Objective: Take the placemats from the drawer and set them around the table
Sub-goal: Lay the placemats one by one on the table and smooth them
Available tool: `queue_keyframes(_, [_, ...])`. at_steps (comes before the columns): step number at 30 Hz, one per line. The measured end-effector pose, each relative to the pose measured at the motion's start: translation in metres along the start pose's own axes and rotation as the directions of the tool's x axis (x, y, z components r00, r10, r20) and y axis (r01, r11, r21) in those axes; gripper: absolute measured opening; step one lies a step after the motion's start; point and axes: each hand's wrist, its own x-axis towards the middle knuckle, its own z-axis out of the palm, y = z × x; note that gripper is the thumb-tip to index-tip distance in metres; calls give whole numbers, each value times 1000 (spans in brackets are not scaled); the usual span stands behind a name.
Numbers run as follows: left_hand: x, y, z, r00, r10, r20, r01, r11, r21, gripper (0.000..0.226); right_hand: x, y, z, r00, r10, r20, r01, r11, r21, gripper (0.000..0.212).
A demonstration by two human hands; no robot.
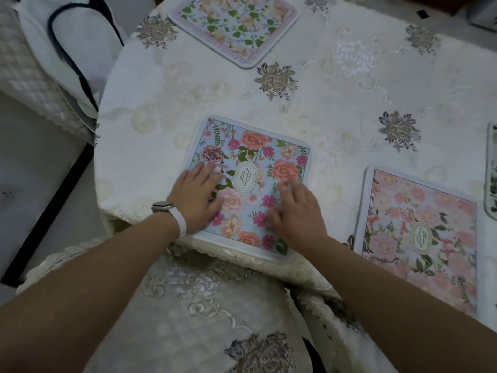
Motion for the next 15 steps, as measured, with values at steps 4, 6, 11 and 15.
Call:
queue_keyframes(4, [23,11,14,998,56,26,-59,992,115,63,29,-8,17,987,-137,87,144,987,-75,66])
queue_keyframes(6, [40,12,13,995,87,38,-92,985,144,62,48,-14,21,987,-147,67,154,982,-113,67])
queue_keyframes(11, [91,10,5,993,107,45,-113,979,170,65,102,-15,17,988,-147,35,150,980,-133,69])
queue_keyframes(15, [129,5,-1,991,133,32,-137,975,175,66,132,-3,8,987,-162,-10,159,979,-128,69])
